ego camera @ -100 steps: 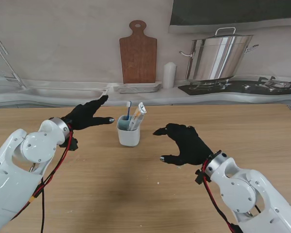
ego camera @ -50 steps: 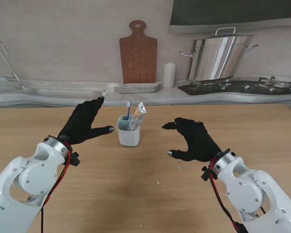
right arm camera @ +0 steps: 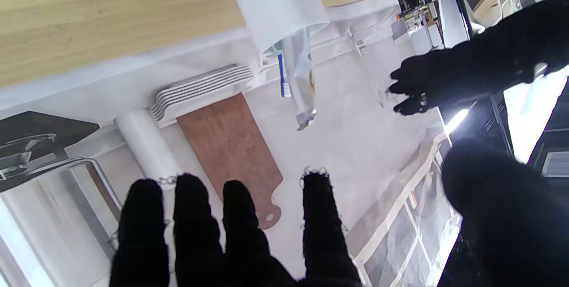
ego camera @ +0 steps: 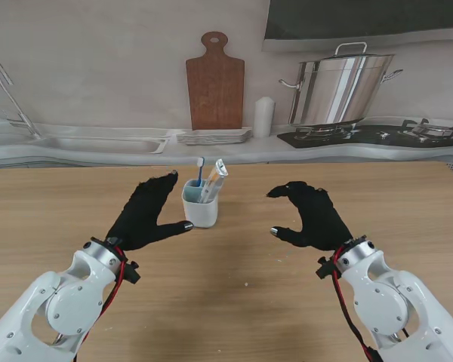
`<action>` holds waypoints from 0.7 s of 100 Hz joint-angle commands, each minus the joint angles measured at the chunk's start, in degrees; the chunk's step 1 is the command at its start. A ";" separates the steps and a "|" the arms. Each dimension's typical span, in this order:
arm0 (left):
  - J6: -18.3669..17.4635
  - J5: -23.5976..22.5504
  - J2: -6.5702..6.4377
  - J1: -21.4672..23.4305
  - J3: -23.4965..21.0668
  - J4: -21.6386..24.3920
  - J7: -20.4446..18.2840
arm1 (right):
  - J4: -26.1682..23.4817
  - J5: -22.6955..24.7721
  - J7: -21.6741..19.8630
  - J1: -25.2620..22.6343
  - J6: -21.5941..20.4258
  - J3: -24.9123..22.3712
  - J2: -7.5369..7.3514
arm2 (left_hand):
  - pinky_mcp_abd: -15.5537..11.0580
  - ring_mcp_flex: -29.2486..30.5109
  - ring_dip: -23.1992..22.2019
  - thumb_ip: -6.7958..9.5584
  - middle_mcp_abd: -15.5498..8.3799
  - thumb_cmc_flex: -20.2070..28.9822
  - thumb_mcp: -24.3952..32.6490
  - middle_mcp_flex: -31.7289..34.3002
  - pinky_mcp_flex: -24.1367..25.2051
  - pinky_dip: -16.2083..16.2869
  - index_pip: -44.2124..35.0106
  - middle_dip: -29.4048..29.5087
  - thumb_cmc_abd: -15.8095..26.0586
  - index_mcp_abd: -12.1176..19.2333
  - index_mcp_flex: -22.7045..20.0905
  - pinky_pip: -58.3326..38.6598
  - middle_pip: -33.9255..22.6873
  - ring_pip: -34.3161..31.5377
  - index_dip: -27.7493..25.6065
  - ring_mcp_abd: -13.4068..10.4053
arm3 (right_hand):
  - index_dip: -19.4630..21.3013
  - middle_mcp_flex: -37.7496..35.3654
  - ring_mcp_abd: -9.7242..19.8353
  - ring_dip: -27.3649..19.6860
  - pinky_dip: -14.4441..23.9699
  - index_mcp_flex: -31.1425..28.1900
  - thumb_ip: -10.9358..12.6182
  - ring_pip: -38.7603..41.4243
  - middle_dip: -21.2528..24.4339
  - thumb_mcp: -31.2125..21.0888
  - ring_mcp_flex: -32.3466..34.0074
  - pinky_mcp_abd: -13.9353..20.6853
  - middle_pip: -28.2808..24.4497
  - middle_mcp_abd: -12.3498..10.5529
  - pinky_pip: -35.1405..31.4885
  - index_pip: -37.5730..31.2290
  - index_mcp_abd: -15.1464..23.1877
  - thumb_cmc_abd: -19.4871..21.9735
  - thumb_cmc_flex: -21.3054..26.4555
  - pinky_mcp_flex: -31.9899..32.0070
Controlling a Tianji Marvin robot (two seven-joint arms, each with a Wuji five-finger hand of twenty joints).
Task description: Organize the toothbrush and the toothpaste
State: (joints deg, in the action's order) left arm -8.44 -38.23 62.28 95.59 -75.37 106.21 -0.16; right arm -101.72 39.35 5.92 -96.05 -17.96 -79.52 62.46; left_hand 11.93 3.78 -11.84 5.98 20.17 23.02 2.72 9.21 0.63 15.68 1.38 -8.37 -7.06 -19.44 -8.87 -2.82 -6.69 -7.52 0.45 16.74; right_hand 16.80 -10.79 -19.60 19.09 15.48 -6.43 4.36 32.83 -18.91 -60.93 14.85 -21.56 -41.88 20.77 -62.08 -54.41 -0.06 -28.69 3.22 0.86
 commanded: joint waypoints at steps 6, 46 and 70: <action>-0.06 0.23 0.65 1.98 0.44 0.41 0.88 | 0.08 -0.50 -1.64 -0.76 0.39 -0.21 0.74 | -2.88 -0.07 0.72 -0.23 -0.76 -1.00 -0.93 -0.27 -0.55 -1.45 -0.39 0.11 1.75 -2.19 -0.04 1.41 -0.22 -0.30 -0.79 -0.85 | 0.56 -4.40 0.08 0.62 1.56 -3.48 -0.14 -0.31 -0.29 -1.98 4.67 -1.22 -0.15 -0.22 -1.01 -0.47 -1.71 -1.42 -0.37 -3.65; -0.38 0.50 1.09 4.96 -0.20 -0.81 3.66 | 0.08 -0.91 -1.36 -3.19 0.94 -1.58 0.83 | -1.09 0.58 0.56 -0.16 -0.07 -0.20 -0.85 0.51 -2.38 -2.11 -4.08 -1.63 1.22 -1.98 -0.55 0.34 -3.10 -3.69 -4.20 0.06 | 1.67 -18.33 -3.35 2.44 3.98 -12.84 -1.96 2.62 -0.68 -4.05 18.00 -5.66 1.13 1.31 -3.55 0.84 -1.77 -3.52 0.51 -12.33; -0.69 1.59 1.05 4.53 0.16 -2.10 3.14 | 0.97 -1.40 -1.60 -3.34 1.78 -1.01 0.82 | -0.12 0.84 0.12 -0.23 0.09 0.11 -0.85 0.82 -2.91 -1.73 -5.26 -2.31 1.32 -1.26 -0.75 -0.30 -4.22 -5.04 -5.07 0.52 | 2.15 -19.40 -3.41 3.31 4.56 -14.14 -2.65 2.74 -1.01 -4.52 19.23 -6.17 1.37 1.54 -3.77 1.13 -1.62 -4.17 0.72 -13.16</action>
State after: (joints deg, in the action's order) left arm -9.07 -36.69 63.08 99.93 -75.30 103.87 4.07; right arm -101.09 37.71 5.09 -98.61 -16.39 -80.72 63.03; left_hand 11.90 3.86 -11.82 5.98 20.12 23.02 2.72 9.21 -1.90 14.25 -3.62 -8.65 -7.05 -19.99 -9.04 -3.01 -9.96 -11.37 -3.81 16.77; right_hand 18.42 -29.62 -22.33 21.29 18.93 -19.50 2.58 35.40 -19.17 -64.57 33.83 -27.64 -40.53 20.78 -65.31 -53.74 -2.20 -31.72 3.50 -12.18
